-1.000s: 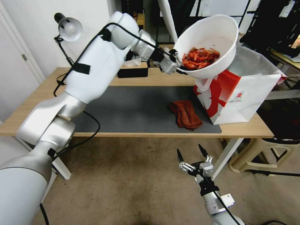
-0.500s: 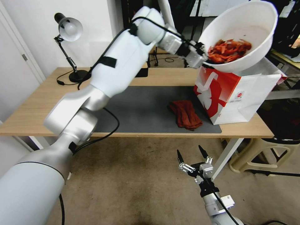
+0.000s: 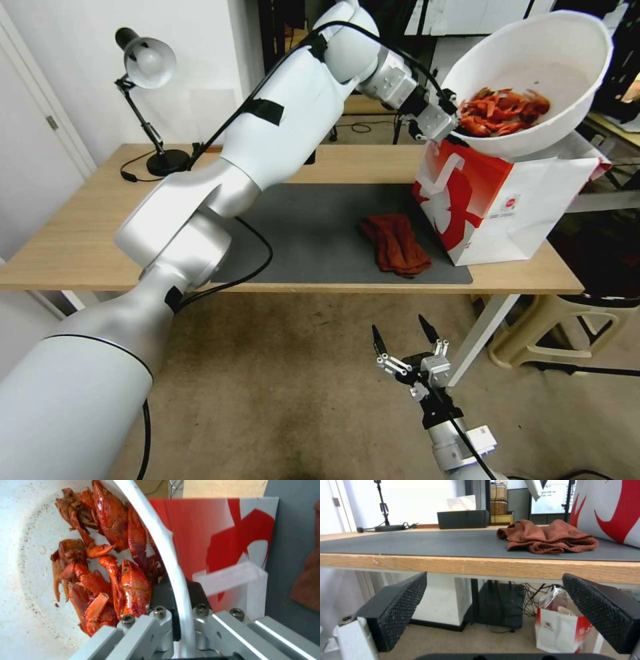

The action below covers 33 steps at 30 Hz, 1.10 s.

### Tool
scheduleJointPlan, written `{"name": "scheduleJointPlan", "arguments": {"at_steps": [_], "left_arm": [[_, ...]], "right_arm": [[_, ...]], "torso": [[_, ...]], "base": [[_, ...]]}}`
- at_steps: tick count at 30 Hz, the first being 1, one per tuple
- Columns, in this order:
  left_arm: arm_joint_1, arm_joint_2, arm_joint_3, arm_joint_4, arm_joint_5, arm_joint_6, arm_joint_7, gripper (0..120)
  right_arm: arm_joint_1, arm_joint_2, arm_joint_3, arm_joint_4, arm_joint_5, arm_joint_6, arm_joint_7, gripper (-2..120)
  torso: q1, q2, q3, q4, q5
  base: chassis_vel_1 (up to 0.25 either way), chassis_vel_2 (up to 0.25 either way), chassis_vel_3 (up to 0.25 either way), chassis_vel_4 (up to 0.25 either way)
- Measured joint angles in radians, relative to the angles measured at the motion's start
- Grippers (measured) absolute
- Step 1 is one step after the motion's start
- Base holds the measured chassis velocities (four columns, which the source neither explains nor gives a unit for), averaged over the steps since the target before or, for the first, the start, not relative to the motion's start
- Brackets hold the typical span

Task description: Sweep shrimp from table into container with towel, then put container into takeout bag.

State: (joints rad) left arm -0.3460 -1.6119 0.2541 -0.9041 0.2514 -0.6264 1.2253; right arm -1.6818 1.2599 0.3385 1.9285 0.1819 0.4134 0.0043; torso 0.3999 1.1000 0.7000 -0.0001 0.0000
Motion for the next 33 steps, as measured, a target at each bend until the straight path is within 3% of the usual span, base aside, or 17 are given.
{"name": "scheduleJointPlan", "arguments": {"at_steps": [6,10,22,33], "left_arm": [[-0.058,0.001,0.026,0.082,-0.003,-0.001,-0.013,0],[-0.064,0.002,0.023,0.109,0.004,-0.001,-0.028,0],[-0.069,0.003,0.018,0.125,0.016,-0.001,-0.073,0],[-0.044,0.004,0.067,0.113,0.007,-0.013,-0.171,0]], "right_arm": [[-0.008,0.006,-0.002,0.004,-0.005,0.009,-0.004,100],[-0.015,0.004,-0.002,0.009,-0.005,0.012,-0.005,100],[-0.013,-0.005,-0.001,0.006,-0.003,0.015,-0.006,100],[-0.007,-0.003,-0.006,-0.005,-0.003,0.015,-0.007,100]], "torso": [[0.0,0.0,0.0,0.0001,-0.0001],[0.0,0.0,0.0,0.0,-0.0001],[0.0,0.0,0.0,0.0001,-0.0001],[0.0,0.0,0.0,0.0,0.0]], "base": [[0.0,0.0,0.0,0.0],[0.0,0.0,0.0,0.0],[0.0,0.0,0.0,0.0],[0.0,0.0,0.0,0.0]]}}
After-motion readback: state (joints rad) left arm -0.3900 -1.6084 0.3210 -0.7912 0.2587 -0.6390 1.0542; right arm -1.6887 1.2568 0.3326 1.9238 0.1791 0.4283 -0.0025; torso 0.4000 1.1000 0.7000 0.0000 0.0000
